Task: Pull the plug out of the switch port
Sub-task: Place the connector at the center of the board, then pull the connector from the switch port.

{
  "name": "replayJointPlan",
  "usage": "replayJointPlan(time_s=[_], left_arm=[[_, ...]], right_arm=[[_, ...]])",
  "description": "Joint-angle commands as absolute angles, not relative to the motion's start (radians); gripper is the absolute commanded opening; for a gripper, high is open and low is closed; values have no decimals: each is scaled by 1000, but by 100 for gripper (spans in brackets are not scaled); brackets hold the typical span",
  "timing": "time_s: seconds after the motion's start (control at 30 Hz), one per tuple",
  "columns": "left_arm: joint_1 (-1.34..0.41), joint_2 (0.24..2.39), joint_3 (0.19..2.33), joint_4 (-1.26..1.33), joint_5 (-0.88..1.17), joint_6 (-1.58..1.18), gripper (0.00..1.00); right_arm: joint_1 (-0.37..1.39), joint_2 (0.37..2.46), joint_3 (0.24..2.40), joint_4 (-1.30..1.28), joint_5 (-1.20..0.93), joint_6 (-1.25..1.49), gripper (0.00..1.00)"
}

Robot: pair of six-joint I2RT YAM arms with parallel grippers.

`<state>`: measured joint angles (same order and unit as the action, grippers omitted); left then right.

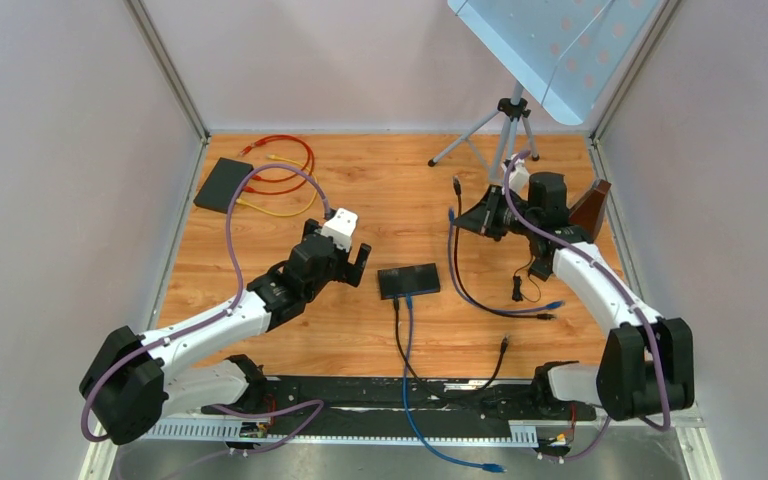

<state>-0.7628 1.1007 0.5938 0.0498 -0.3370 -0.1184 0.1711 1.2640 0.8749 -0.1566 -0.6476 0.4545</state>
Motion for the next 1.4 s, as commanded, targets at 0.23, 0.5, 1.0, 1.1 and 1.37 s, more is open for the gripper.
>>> replayJointPlan(time_s=[0.23,0.5,1.0,1.1,1.37], left_arm=[[-755,1084,623,71,-315,-127,100],[-755,1072,621,59,-308,-116,100],[-753,1195,701,54,-127,-2,100],[-753,1234,728,48,-89,19,100],[-753,1260,734,26,-51,20,100]], right_arm=[[153,1412,859,80,-459,751,9],[168,1499,872,50,-400,676,21],[352,1251,669,-11,-376,674,40],[365,1313,691,35,-394,674,33],[398,1614,900,23,-311,626,20]])
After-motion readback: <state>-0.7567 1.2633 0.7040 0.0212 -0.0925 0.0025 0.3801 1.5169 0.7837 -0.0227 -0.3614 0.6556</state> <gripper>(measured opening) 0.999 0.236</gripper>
